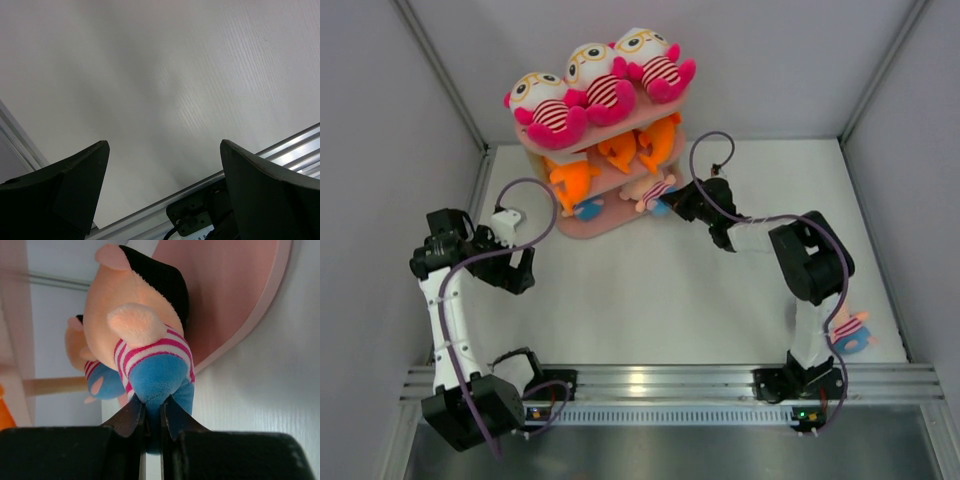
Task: Place and organize the stuffed toys onto the shelf
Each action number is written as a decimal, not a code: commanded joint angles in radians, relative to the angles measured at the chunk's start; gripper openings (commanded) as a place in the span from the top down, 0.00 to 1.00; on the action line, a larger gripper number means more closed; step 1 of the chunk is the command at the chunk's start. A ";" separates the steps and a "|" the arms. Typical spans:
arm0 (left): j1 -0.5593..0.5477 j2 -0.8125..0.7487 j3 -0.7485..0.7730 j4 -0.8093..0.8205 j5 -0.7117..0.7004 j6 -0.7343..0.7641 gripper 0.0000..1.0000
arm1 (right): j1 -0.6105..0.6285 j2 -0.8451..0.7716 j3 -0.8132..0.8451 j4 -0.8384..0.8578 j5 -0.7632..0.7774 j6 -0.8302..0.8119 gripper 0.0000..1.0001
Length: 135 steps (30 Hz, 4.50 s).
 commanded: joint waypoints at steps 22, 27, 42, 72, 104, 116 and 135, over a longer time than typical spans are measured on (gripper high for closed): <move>-0.002 0.092 0.063 -0.007 0.007 0.002 0.02 | -0.042 0.085 0.166 -0.077 0.202 0.017 0.23; -0.002 0.085 0.076 -0.005 0.006 0.003 0.02 | -0.045 -0.139 0.107 -0.453 0.293 -0.214 0.01; -0.077 0.049 0.070 -0.007 0.055 0.003 0.02 | -0.325 -0.911 -0.205 -1.447 0.956 -0.067 0.01; -0.110 -0.017 0.098 -0.045 0.255 -0.020 0.12 | -0.470 -1.146 -0.513 -1.078 0.310 0.007 1.00; -0.774 0.135 0.248 0.231 0.068 -0.260 0.01 | 0.615 -0.319 0.448 -0.906 0.687 0.293 1.00; -0.774 0.140 0.228 0.398 -0.123 -0.383 1.00 | 0.629 -0.399 0.336 -0.674 0.565 0.061 0.95; -0.774 0.052 0.316 0.101 0.261 -0.100 1.00 | 0.566 -1.091 -0.192 -0.743 -0.077 -2.173 0.16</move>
